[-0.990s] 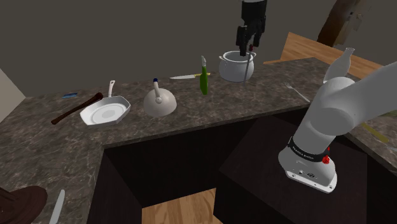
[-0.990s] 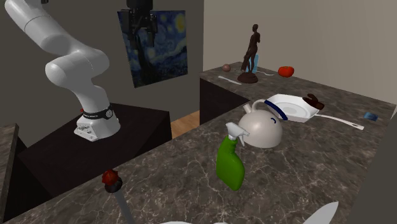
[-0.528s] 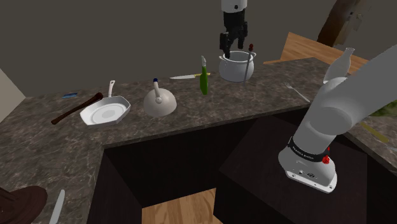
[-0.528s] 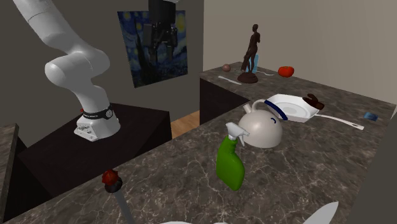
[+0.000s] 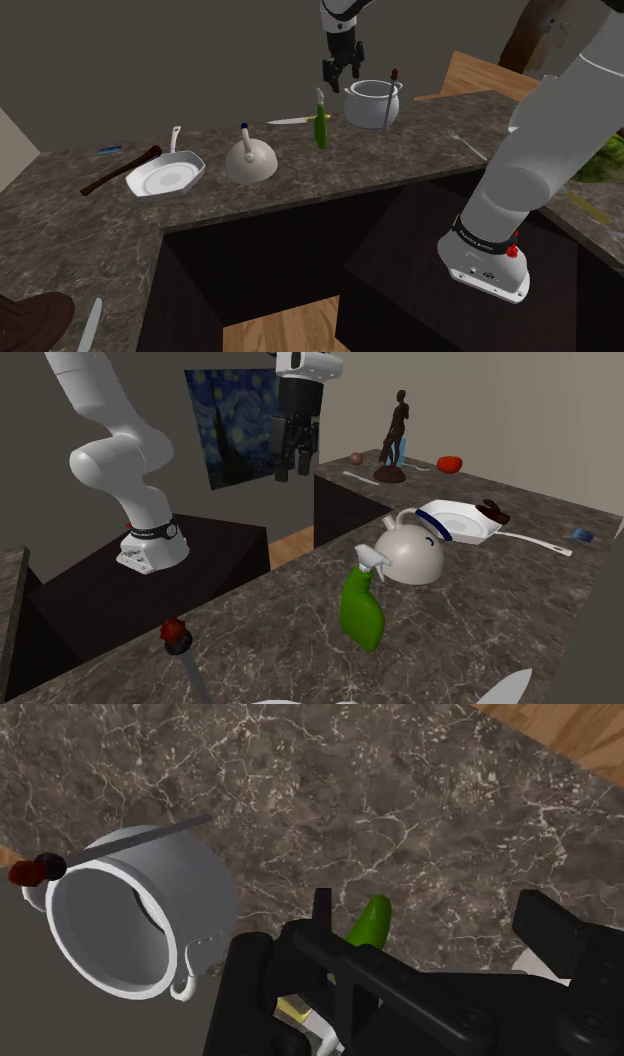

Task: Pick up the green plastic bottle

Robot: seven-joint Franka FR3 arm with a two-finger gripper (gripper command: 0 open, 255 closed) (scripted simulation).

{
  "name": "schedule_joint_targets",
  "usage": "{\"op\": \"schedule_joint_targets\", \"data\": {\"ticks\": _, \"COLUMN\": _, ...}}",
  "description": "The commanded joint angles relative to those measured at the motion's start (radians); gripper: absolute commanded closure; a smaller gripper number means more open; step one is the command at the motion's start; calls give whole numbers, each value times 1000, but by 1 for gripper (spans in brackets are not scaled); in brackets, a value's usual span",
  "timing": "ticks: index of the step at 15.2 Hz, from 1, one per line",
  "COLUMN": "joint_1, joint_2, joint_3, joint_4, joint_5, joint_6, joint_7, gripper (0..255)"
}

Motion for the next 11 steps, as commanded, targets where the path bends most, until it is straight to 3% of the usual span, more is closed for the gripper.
{"op": "schedule_joint_targets", "data": {"ticks": 1, "joint_1": -3, "joint_2": 71, "joint_3": 1, "joint_4": 49, "joint_5": -16, "joint_6": 19, "joint_7": 16, "gripper": 0}}
{"op": "schedule_joint_targets", "data": {"ticks": 11, "joint_1": -26, "joint_2": 465, "joint_3": -27, "joint_4": 434, "joint_5": -83, "joint_6": 24, "joint_7": 37, "gripper": 0}}
